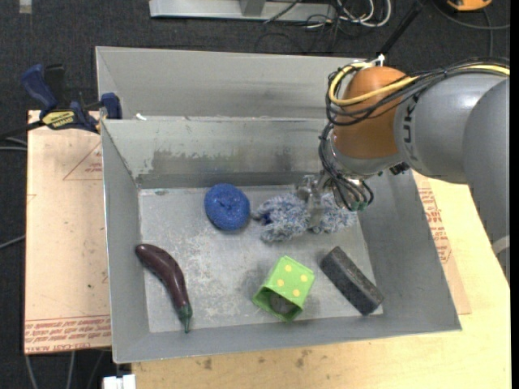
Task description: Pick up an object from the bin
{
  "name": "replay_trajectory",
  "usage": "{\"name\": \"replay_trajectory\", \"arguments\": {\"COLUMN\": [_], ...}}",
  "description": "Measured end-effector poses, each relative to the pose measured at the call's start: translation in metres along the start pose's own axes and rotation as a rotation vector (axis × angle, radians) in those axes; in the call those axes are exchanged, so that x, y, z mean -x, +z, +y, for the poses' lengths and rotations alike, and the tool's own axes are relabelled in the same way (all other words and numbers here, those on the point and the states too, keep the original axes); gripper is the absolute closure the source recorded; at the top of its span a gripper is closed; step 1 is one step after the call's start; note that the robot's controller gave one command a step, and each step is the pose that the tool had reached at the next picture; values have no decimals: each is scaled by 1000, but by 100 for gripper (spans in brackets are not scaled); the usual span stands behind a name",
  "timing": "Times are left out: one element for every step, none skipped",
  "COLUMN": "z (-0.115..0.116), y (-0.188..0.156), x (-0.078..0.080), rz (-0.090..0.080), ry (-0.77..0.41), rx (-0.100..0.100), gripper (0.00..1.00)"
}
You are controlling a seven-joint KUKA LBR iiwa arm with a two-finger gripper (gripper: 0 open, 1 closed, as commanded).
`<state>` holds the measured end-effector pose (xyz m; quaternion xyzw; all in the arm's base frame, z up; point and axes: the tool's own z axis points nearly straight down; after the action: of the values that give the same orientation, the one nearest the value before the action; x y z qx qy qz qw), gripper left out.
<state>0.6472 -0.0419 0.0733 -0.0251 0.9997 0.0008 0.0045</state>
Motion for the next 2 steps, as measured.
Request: {"name": "replay_trajectory", "arguments": {"z": [0, 1], "y": [-4, -24], "x": [-1, -3], "rz": [6, 15], "ry": [1, 0], "rx": [0, 1], "gripper": [100, 100]}}
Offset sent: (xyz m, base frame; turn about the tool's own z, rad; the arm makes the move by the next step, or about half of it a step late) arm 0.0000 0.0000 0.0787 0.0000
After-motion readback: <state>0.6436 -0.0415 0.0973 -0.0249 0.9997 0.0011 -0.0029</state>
